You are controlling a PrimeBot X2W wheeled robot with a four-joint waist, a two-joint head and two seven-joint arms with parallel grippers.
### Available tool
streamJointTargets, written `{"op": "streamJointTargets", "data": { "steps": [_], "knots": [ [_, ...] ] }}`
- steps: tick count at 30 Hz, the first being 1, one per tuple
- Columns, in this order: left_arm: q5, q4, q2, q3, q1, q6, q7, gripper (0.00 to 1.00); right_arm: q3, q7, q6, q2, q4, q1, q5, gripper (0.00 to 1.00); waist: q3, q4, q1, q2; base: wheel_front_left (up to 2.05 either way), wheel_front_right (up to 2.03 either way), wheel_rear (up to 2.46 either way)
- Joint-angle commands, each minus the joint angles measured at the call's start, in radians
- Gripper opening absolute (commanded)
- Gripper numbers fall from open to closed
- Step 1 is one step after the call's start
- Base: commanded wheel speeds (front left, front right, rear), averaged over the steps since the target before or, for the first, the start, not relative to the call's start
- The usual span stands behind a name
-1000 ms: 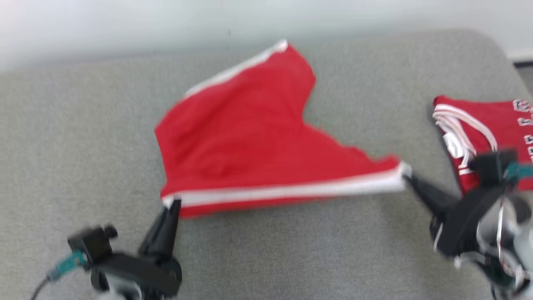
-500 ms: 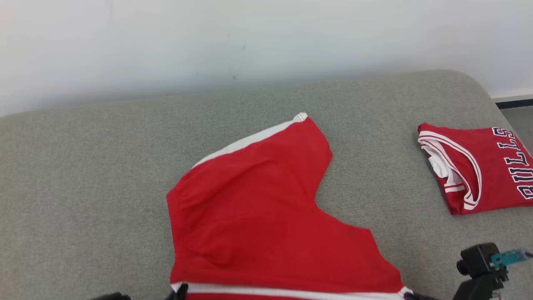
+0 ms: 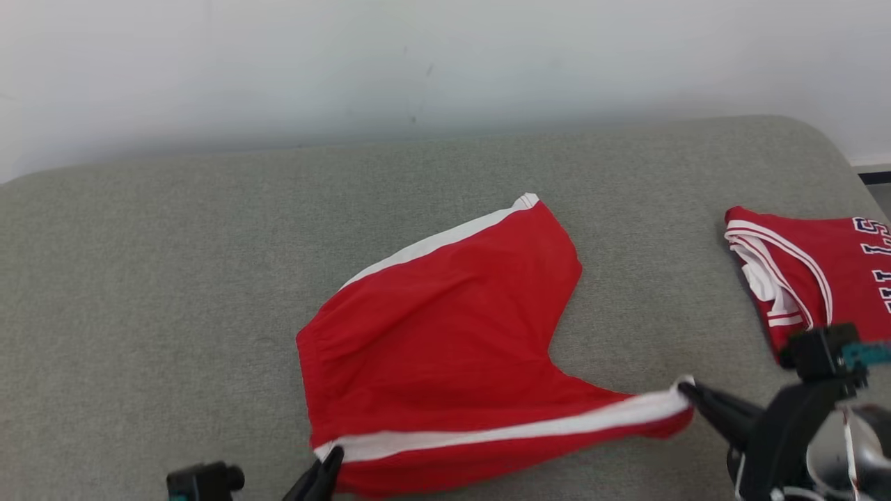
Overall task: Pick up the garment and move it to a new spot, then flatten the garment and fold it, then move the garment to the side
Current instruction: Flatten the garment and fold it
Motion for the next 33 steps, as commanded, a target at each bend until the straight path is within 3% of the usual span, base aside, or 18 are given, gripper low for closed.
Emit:
{"op": "streamJointTargets", "data": {
  "steps": [1, 7, 15, 27, 33],
  "knots": [
    [0.003, 0.001, -0.007, 0.000, -0.020, -0.006, 0.000, 0.00, 0.006, -0.018, -0.003, -0.005, 0.013, -0.035, 0.001, 0.00, 0.011, 0.012, -0.0001, -0.0001, 0.00, 0.00, 0.00],
    [0.013, 0.054, -0.070, 0.002, -0.155, -0.009, -0.006, 0.00, 0.107, -0.153, -0.003, -0.048, 0.237, -0.302, -0.021, 0.00, 0.050, 0.059, -0.0001, -0.0001, 0.00, 0.00, 0.00],
    [0.064, 0.143, -0.120, 0.006, -0.326, 0.008, -0.030, 0.00, 0.185, -0.316, -0.003, -0.030, 0.511, -0.568, -0.024, 0.00, 0.115, 0.117, -0.0001, -0.0001, 0.00, 0.00, 0.00],
    [0.077, 0.287, -0.211, 0.037, -0.506, 0.033, -0.085, 0.00, 0.264, -0.510, -0.003, -0.016, 0.794, -0.824, -0.074, 0.00, 0.225, 0.159, -0.0001, -0.0001, 0.00, 0.00, 0.00],
    [0.079, 0.350, -0.240, 0.044, -0.572, 0.024, -0.105, 0.00, 0.297, -0.578, -0.003, -0.003, 0.914, -0.915, -0.088, 0.00, 0.272, 0.175, -0.0001, -0.0001, 0.00, 0.00, 0.00]
  ]
}}
